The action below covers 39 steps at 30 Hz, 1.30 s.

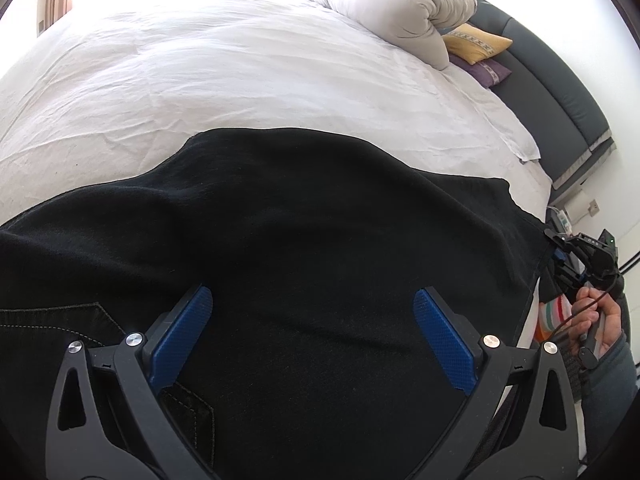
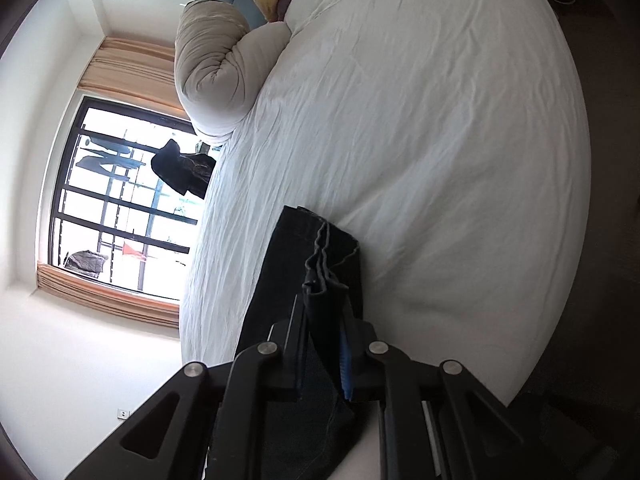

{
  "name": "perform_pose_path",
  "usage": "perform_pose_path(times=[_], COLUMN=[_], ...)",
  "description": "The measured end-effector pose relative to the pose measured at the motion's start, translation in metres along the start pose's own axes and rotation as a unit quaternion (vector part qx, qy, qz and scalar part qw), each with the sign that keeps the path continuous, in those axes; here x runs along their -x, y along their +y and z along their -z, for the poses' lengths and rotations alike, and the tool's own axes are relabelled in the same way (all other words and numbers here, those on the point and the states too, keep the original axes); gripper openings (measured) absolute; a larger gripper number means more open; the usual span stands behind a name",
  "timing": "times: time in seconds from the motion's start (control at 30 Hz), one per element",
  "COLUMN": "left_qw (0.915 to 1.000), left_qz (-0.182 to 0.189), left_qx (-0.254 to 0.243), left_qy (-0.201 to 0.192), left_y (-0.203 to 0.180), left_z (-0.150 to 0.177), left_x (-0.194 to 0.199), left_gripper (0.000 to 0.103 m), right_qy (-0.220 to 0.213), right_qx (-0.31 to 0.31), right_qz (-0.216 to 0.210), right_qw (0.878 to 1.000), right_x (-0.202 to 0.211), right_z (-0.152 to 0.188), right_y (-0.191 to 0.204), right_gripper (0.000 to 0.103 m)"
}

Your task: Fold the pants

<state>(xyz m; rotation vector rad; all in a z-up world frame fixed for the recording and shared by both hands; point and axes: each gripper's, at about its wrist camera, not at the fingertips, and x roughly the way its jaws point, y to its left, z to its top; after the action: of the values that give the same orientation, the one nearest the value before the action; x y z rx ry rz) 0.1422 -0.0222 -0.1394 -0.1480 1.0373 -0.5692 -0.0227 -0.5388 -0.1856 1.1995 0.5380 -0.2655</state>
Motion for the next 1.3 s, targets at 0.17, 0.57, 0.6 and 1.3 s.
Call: perform_pose_path(times=[0.17, 0.57, 0.6, 1.3], left_qw=[0.9999, 0.9921, 0.9904, 0.9631], left_qz=[0.004, 0.056, 0.066, 0.178], left_qx=[0.013, 0.11, 0.119, 0.199], left_qy=[-0.007, -0.021, -0.02, 0.033], left_y=[0.004, 0.045, 0.048, 0.052], left_z=[0.001, 0.001, 0.0, 0.005], left_x=[0.005, 0.04, 0.042, 0.025], left_gripper=[0.102, 0.102, 0.102, 0.077], right_qy=[0.014, 0.184, 0.199, 0.244], right_qx=[0.082, 0.448, 0.466, 0.519], right_qz=[0.003, -0.016, -0.015, -0.078], right_qw=[0.997, 0.875, 0.862, 0.815], right_x=[-0.004, -0.055, -0.061, -0.034], right_z=[0.015, 0.223, 0.243, 0.314], right_y=[0.051, 0.203, 0.204, 0.208], right_gripper=[0.015, 0.015, 0.015, 0.015])
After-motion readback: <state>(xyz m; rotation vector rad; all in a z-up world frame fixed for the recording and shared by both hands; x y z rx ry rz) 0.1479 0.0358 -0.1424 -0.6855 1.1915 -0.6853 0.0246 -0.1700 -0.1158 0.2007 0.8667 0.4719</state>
